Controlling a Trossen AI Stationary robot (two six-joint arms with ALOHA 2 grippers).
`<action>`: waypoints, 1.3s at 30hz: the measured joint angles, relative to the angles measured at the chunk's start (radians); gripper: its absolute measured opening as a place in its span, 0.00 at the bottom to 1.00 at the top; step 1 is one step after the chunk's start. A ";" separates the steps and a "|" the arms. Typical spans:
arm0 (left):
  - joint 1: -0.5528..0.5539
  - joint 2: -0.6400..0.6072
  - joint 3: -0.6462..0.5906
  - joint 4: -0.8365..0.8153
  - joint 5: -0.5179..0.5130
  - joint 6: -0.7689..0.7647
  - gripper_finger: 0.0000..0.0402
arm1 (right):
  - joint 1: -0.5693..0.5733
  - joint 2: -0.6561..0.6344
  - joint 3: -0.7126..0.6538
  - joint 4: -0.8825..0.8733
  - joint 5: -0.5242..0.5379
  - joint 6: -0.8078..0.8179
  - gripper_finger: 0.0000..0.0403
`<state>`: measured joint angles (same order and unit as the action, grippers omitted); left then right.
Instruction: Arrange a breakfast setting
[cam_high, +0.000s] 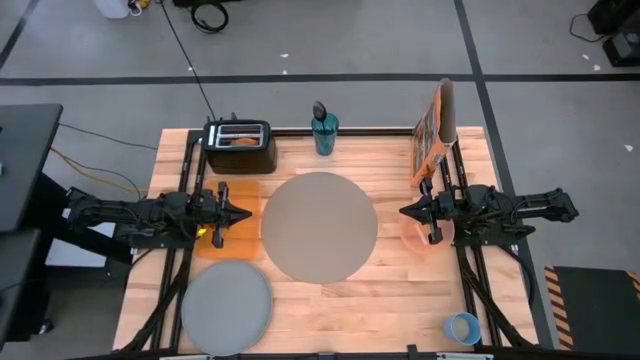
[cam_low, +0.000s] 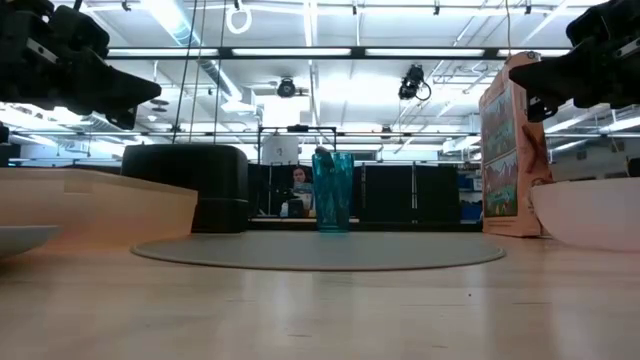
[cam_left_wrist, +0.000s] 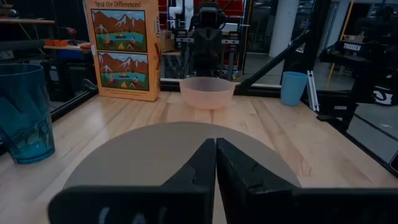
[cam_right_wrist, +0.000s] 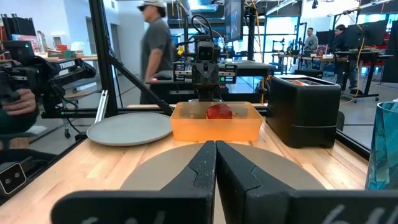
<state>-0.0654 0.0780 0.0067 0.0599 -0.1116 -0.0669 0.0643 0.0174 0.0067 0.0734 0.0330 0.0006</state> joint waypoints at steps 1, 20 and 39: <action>0.000 0.001 0.000 0.017 -0.002 -0.001 0.05 | 0.000 0.000 0.000 0.000 0.000 0.000 0.04; -0.321 0.442 0.104 0.460 -0.112 -0.111 0.02 | 0.000 0.000 0.000 0.000 0.000 0.000 0.04; -0.751 1.434 1.100 -0.411 -0.301 -0.948 0.02 | 0.000 0.000 0.000 0.003 0.000 0.000 0.04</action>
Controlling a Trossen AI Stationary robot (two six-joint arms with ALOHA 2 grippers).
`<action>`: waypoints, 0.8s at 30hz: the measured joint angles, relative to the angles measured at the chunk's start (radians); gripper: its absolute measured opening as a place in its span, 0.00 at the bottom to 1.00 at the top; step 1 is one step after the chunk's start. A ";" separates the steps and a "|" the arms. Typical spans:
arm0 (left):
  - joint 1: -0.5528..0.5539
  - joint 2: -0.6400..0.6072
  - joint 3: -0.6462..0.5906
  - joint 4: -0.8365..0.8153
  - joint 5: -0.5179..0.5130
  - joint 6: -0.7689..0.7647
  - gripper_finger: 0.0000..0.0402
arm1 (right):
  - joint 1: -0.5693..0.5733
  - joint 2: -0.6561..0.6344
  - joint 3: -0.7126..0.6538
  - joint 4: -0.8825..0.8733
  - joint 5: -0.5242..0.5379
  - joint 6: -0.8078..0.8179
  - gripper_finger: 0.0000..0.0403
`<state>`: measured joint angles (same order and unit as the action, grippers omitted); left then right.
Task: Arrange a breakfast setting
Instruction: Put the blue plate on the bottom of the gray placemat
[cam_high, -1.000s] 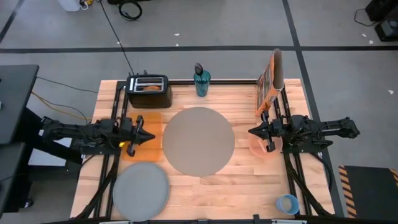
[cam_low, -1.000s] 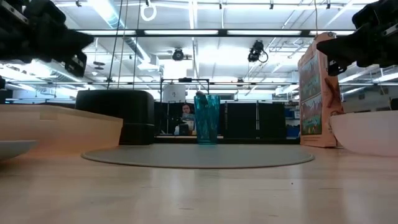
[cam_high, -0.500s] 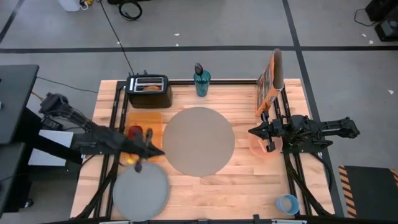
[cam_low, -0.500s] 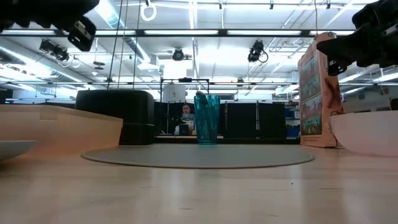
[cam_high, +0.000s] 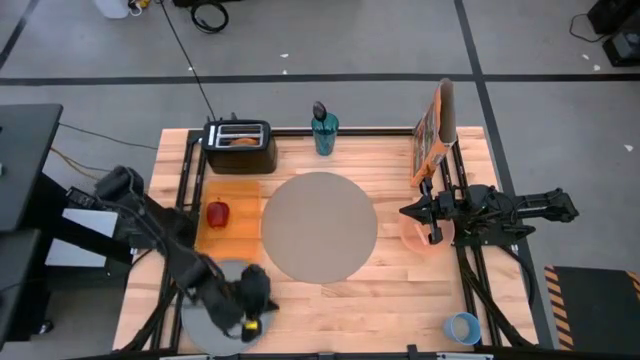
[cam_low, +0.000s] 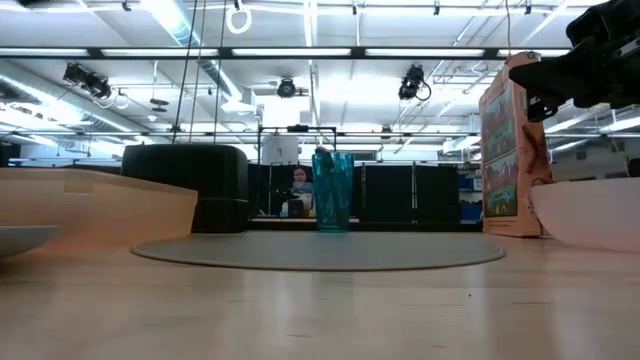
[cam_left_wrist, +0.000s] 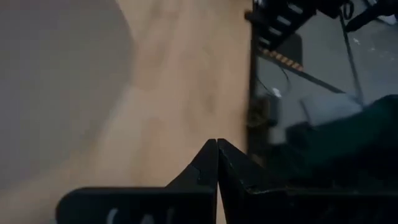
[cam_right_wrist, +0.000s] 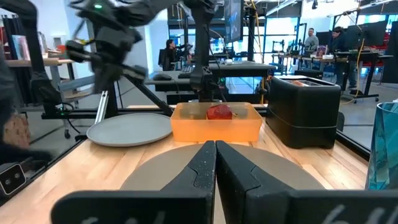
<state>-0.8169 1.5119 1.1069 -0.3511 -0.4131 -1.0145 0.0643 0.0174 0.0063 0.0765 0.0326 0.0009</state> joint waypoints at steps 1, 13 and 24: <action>-0.019 0.029 0.037 -0.009 0.010 -0.046 0.02 | 0.000 0.000 0.000 0.000 0.000 0.000 0.04; -0.220 0.278 0.259 -0.040 0.112 -0.513 0.02 | 0.000 0.000 0.000 0.000 0.000 0.000 0.04; -0.305 0.336 0.259 -0.229 0.157 -0.737 0.24 | 0.000 0.000 0.000 0.000 0.000 0.000 0.04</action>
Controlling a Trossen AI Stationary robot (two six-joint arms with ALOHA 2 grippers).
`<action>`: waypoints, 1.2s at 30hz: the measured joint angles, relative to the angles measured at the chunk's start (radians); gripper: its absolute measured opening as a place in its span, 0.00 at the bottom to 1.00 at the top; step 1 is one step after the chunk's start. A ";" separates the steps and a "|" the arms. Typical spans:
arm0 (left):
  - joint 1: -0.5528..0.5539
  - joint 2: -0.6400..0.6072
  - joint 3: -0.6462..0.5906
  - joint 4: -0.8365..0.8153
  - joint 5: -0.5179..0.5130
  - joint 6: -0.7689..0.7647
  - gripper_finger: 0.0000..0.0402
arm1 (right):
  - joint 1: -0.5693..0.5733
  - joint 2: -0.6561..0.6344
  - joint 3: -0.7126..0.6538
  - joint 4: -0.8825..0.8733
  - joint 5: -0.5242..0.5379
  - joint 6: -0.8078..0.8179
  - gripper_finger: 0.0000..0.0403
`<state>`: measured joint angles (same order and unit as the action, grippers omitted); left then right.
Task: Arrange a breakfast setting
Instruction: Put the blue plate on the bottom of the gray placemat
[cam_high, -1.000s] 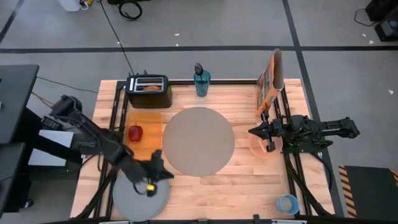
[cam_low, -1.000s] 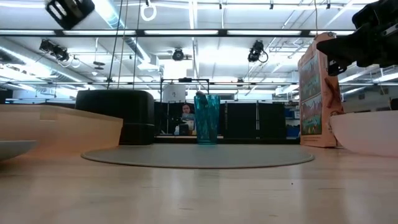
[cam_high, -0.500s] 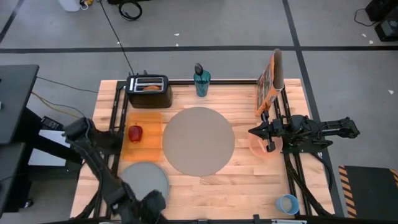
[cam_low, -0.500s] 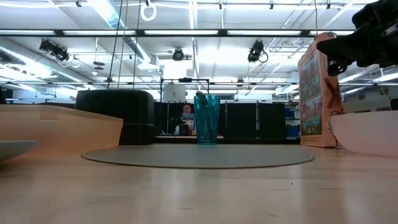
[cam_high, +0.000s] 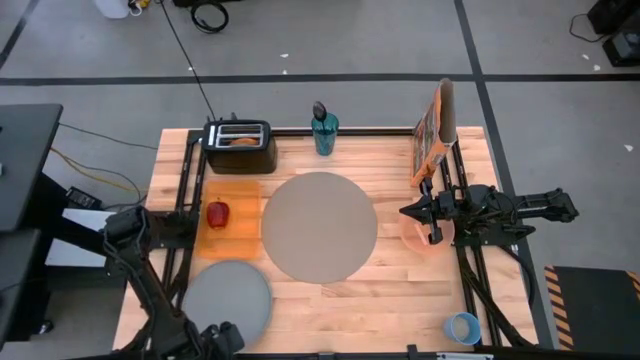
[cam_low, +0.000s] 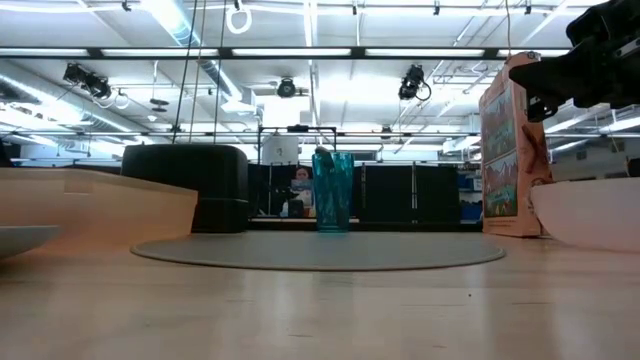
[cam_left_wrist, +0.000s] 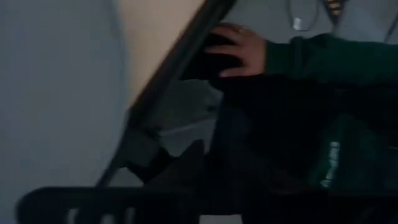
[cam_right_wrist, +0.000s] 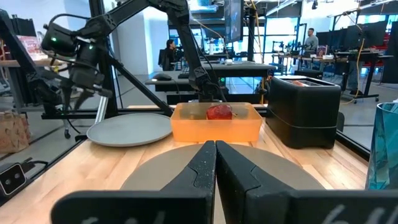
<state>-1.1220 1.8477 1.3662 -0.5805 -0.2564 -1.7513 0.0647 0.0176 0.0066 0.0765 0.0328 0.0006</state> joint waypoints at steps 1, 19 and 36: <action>0.000 0.000 0.000 -0.023 -0.005 -0.005 0.27 | 0.000 0.000 0.000 0.000 0.000 0.000 0.04; 0.123 0.171 0.060 -0.189 0.103 0.302 0.33 | 0.000 0.000 0.000 0.004 0.000 0.000 0.04; 0.107 0.201 0.063 -0.115 0.119 0.388 0.22 | 0.000 0.000 0.000 0.004 0.000 0.000 0.04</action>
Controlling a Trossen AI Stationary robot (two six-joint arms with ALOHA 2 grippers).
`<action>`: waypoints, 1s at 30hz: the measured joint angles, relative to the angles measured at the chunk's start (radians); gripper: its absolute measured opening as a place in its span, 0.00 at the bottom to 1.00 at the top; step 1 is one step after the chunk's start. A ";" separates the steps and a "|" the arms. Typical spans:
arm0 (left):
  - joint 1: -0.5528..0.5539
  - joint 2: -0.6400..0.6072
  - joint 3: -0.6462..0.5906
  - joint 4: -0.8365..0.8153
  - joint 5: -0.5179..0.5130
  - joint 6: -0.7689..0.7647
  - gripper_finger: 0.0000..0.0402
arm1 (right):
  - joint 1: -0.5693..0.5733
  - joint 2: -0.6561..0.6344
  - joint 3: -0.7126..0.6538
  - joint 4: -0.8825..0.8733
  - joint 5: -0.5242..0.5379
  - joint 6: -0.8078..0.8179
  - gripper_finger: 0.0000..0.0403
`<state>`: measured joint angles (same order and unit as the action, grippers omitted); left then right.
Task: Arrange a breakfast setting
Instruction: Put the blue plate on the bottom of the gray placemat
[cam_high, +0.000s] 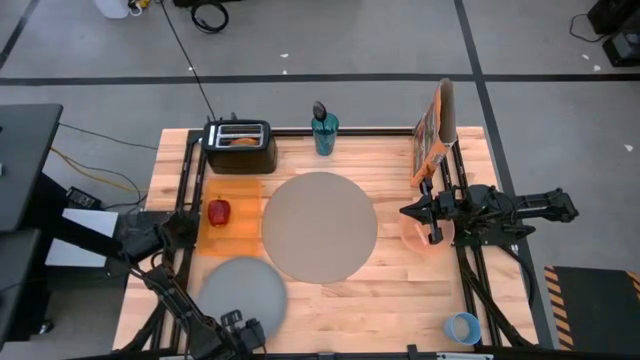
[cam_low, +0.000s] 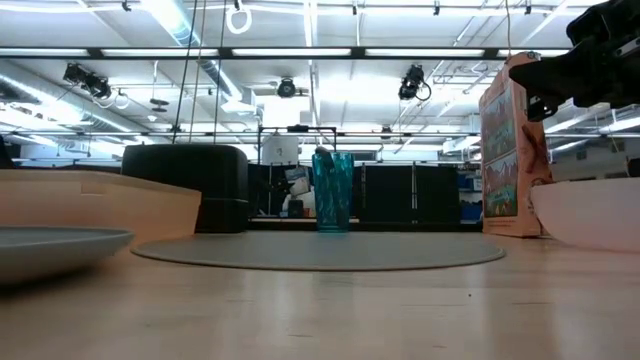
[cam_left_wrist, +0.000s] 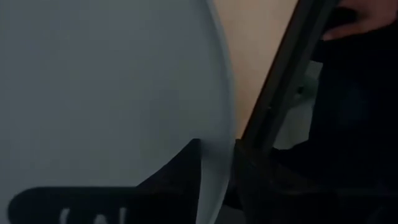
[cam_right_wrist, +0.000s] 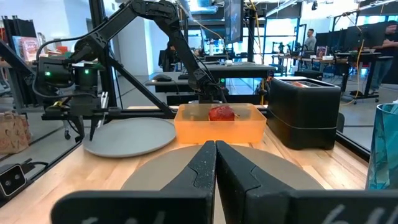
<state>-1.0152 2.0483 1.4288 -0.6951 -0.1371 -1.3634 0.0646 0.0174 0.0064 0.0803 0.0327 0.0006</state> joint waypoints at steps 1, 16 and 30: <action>-0.003 0.000 0.000 0.004 -0.001 0.002 0.20 | 0.000 0.000 0.000 0.000 0.000 0.000 0.04; -0.026 -0.026 -0.002 0.213 -0.006 0.181 0.03 | 0.000 0.000 0.000 0.000 0.000 0.000 0.04; 0.123 -0.038 -0.002 0.148 -0.118 0.649 0.03 | 0.000 0.000 0.000 0.000 0.000 0.000 0.04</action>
<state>-0.8920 2.0102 1.4265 -0.5475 -0.2549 -0.7144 0.0645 0.0176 0.0067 0.0803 0.0326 0.0006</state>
